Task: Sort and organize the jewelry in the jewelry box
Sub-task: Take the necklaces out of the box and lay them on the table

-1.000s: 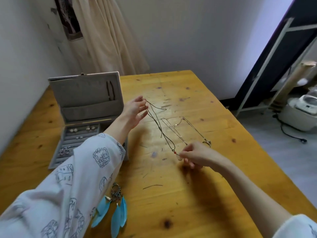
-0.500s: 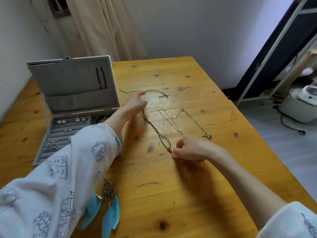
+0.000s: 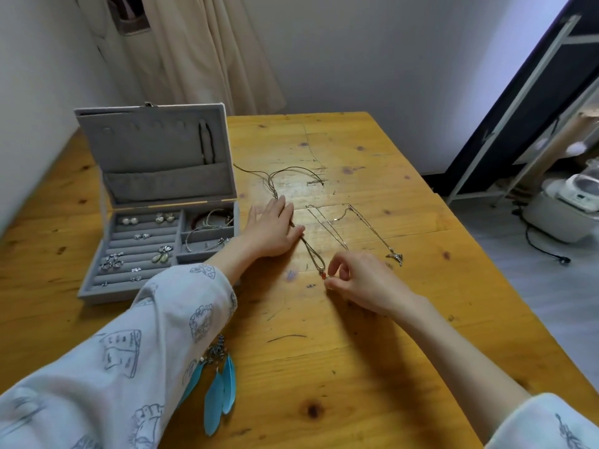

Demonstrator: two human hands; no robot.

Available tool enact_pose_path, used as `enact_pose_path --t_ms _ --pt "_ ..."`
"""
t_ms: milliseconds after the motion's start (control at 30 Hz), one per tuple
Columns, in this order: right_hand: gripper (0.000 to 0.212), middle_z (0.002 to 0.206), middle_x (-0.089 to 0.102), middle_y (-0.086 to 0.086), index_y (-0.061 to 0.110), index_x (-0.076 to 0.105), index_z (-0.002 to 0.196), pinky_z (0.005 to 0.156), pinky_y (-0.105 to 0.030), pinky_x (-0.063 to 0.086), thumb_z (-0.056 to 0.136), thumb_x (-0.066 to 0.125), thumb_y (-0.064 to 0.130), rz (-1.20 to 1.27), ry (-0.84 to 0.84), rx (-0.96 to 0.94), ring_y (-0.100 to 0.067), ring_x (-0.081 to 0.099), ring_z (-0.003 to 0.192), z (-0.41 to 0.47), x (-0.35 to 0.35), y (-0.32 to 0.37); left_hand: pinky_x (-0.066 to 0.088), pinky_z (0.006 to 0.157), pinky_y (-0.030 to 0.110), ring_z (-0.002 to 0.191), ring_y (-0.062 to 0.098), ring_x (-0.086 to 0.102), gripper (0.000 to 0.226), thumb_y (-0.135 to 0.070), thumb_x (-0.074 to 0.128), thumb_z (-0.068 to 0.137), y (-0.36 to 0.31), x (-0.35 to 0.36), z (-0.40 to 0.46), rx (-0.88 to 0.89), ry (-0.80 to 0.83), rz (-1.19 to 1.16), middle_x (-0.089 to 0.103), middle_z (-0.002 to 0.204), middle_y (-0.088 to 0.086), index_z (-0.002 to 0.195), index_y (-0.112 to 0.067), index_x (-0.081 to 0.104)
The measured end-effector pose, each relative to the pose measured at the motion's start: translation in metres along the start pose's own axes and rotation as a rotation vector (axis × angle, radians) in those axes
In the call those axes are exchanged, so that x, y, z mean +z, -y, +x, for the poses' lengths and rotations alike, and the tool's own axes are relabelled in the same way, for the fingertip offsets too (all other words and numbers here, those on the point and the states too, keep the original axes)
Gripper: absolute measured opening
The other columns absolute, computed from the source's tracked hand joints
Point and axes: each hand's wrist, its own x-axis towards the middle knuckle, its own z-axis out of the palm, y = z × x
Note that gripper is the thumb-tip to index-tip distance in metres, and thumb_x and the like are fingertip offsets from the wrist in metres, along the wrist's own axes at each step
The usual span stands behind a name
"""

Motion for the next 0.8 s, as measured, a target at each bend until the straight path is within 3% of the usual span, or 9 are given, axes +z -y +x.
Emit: enact_pose_path --t_ms 100,200,367,467,667,800 --pt "0.014 0.081 0.052 0.009 0.026 0.058 0.088 0.075 -0.034 0.043 0.087 0.056 0.04 -0.012 -0.025 0.026 -0.014 0.05 0.083 0.001 -0.003 0.003 -0.001 0.116 0.049 0.145 0.02 0.0 0.057 -0.041 0.026 0.098 -0.003 -0.008 -0.001 0.053 -0.046 -0.068 0.001 0.157 0.003 0.148 -0.017 0.01" --pt "0.023 0.082 0.056 0.007 0.021 0.062 0.096 0.077 -0.033 0.044 0.09 0.05 0.041 -0.029 -0.063 0.004 -0.012 0.05 0.083 0.008 -0.01 0.013 0.016 0.116 0.037 0.142 0.02 0.017 0.046 -0.027 0.035 0.099 -0.003 -0.02 -0.015 0.132 -0.197 -0.246 0.02 0.154 0.005 0.143 -0.016 0.028" --pt "0.024 0.095 0.065 0.002 0.016 0.064 0.099 0.081 -0.032 0.048 0.092 0.05 0.034 0.027 -0.114 -0.116 -0.015 0.058 0.089 0.034 -0.018 0.057 0.044 0.095 0.038 0.112 0.02 0.054 0.03 -0.012 0.041 0.095 0.025 -0.055 -0.044 0.116 -0.452 -0.34 0.057 0.123 0.003 0.119 -0.014 0.057" --pt "0.023 0.102 0.066 -0.001 0.014 0.064 0.101 0.081 -0.029 0.047 0.092 0.05 0.029 0.068 -0.149 -0.206 -0.014 0.058 0.091 0.056 -0.018 0.091 0.046 0.091 0.039 0.105 0.021 0.056 0.027 -0.01 0.043 0.093 0.052 -0.074 -0.056 0.03 -0.555 -0.369 0.061 0.113 0.006 0.112 -0.012 0.062" --pt "0.039 0.132 0.053 -0.008 0.01 0.047 0.132 0.098 -0.038 0.044 0.094 0.047 0.022 0.246 -0.232 -0.243 -0.022 0.053 0.115 0.11 -0.02 0.151 0.037 0.091 0.018 0.108 0.017 0.057 0.029 -0.004 0.046 0.09 0.105 -0.092 -0.062 -0.185 -0.671 -0.538 0.064 0.114 0.006 0.111 -0.011 0.064" --pt "0.036 0.128 0.054 -0.014 0.005 0.048 0.128 0.097 -0.038 0.04 0.095 0.043 0.019 0.251 -0.307 -0.152 -0.03 0.049 0.119 0.146 -0.017 0.173 0.035 0.093 0.016 0.112 0.016 0.056 0.033 -0.002 0.044 0.09 0.121 -0.094 -0.054 -0.229 -0.668 -0.606 0.063 0.119 0.007 0.118 -0.009 0.06"
